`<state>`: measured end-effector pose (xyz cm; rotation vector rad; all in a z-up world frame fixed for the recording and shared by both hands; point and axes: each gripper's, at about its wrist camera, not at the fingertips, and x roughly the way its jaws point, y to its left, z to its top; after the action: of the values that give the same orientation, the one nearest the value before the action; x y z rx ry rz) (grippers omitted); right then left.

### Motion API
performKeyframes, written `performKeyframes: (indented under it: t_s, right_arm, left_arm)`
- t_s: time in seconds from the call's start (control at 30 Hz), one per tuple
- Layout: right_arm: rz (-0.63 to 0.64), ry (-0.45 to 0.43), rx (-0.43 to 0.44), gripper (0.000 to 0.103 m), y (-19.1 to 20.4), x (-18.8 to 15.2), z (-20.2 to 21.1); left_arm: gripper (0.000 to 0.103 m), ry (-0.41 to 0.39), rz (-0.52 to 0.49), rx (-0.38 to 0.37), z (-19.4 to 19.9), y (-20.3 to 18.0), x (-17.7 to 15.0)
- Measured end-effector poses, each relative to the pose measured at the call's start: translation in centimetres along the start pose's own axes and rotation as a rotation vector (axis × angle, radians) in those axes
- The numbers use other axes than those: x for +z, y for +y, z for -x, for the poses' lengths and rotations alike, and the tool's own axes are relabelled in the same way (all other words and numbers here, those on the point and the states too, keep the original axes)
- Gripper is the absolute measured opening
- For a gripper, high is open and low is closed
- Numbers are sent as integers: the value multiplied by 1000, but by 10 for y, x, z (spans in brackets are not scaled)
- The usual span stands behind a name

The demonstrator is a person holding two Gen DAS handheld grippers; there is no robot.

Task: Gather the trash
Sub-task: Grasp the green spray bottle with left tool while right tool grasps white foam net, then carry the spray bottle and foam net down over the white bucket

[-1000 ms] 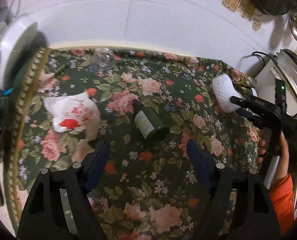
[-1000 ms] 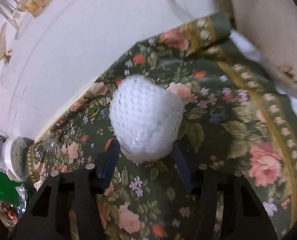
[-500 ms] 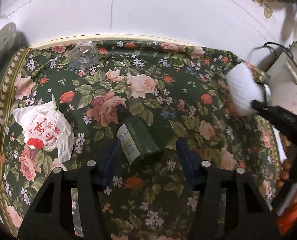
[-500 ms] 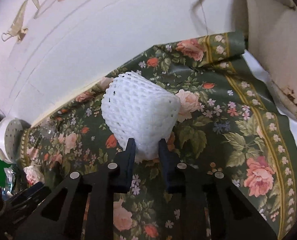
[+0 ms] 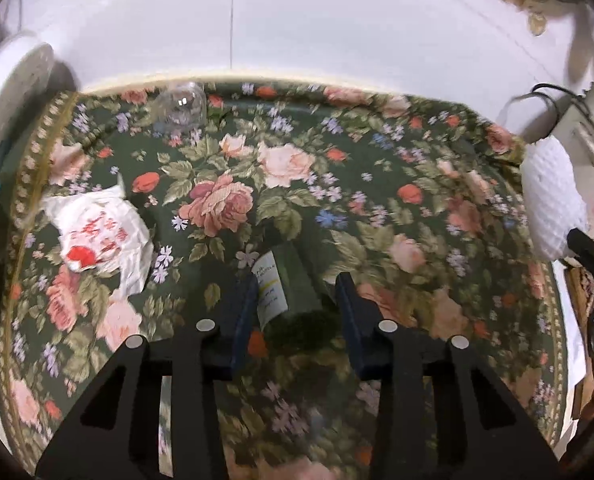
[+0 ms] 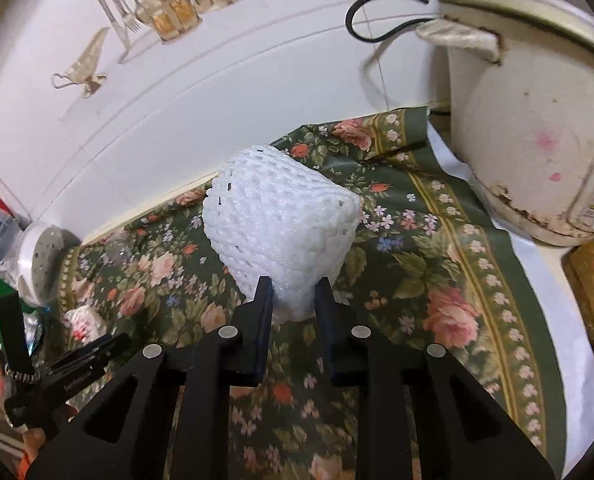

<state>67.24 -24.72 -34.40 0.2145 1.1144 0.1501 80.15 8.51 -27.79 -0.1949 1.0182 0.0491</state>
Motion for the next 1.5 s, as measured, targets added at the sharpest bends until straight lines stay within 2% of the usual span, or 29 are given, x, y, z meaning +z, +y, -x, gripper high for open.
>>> performKeyframes:
  t_s: [0.27,0.43,0.63,0.67,0.8,0.83,0.9,0.93,0.97,1.07,1.17,1.2,1.3,1.5]
  right_arm:
    - [106,-35,65,19,4,-15,61]
    - [148,-42,91,19,4,-30,93]
    - [164,-46,111,19,-6,-46,122]
    - [162,-45,115,19,-7,-48,125]
    - [160,-31,145,19,-14,-54,131]
    - [161,-25,153,19,-15,-56,131]
    - [167,-18,167,19,-16,-59,133]
    - [170,-15,174,19,-16,-62,134]
    - [173,-11,181,19,-16,-65,135]
    - [190,4,192,19,-15,-72,137]
    - [193,17,194,19,-17,-77,138]
    - [189,20,194,19,-18,-78,139]
    - [171,20,190,19,-23,-82,143]
    - [142,22,167,19,-24,-93,151]
  left_arm:
    - [36,-74,11,9,62,-27,-32]
    - [36,-54,98,-37,84,-22,-63]
    - [36,3,123,-49,90,-24,-106]
    - [36,-8,124,-50,94,-26,-113]
    - [35,-8,81,1,103,-39,-140]
    - [34,-6,69,24,102,-41,-144]
    - [11,43,40,82,92,-45,-158]
    - [13,84,52,84,83,-43,-165]
    - [17,41,79,62,87,-40,-171]
    - [18,49,109,45,86,-38,-173]
    - [37,86,95,60,75,-41,-172]
    - [40,106,86,78,69,-42,-172]
    - [41,165,98,82,51,-39,-176]
    - [41,128,74,72,61,-41,-187]
